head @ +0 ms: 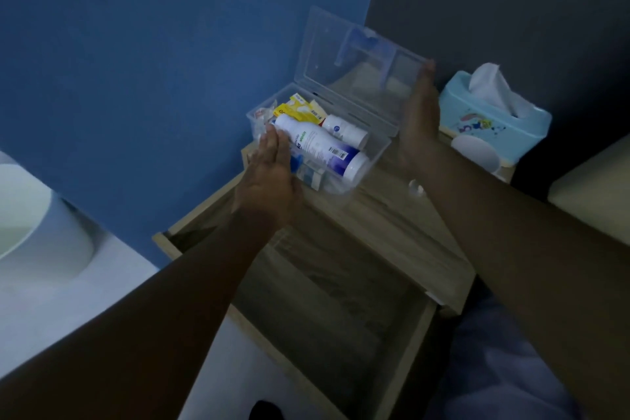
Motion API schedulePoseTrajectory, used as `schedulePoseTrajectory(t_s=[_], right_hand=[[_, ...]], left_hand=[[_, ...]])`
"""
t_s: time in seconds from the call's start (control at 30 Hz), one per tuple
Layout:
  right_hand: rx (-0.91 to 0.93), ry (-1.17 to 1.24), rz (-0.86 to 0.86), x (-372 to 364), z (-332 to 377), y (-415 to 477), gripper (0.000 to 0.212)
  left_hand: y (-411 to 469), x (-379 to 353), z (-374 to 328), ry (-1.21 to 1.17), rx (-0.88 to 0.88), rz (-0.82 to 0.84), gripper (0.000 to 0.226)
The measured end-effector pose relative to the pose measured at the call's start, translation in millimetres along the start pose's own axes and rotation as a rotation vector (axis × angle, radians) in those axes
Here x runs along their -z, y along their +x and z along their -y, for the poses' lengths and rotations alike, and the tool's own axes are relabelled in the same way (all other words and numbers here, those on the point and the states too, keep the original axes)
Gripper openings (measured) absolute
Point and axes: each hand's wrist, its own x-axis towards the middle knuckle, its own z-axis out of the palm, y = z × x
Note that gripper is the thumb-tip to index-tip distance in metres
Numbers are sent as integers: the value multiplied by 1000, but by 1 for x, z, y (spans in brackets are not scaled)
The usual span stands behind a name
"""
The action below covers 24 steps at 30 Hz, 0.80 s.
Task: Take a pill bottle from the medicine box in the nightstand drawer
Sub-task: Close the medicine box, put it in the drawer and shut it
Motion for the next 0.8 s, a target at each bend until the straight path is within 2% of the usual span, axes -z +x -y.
schedulePoseTrajectory(t_s=[0.1, 0.23, 0.37, 0.5, 0.63, 0.73, 0.8], right_hand=[[231, -260, 40, 4, -1, -25, 54], [364, -368, 97, 17, -20, -55, 45], [560, -511, 301, 31, -50, -80, 45], [676, -800, 463, 44, -77, -92, 53], [642, -858, 441, 44, -74, -97, 45], [807, -936, 406, 33, -61, -95, 36], [827, -902, 424, 27, -55, -93, 36]], left_hand=[[-2, 2, 1, -5, -11, 17, 77], [-4, 2, 6, -12, -2, 28, 78], [-8, 3, 17, -35, 74, 61, 79], [-12, 2, 22, -63, 113, 94, 76], [-9, 1, 18, -111, 154, 98, 73], [-4, -1, 12, -166, 152, 29, 64], [3, -3, 8, -263, 251, 27, 63]])
